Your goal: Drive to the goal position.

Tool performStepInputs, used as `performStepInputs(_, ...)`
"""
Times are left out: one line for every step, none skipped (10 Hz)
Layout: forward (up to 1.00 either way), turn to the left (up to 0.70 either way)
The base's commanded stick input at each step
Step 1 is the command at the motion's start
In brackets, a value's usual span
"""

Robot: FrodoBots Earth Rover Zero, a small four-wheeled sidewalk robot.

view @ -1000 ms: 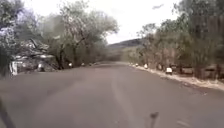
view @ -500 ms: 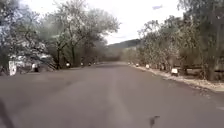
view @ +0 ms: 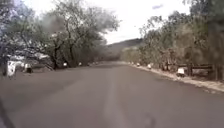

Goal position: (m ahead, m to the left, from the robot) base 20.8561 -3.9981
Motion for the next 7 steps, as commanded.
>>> performStepInputs(1.0,0.04)
performStepInputs(1.0,0.07)
performStepInputs(1.0,0.1)
performStepInputs(1.0,0.0)
performStepInputs(1.0,0.0)
performStepInputs(1.0,0.0)
performStepInputs(1.0,0.0)
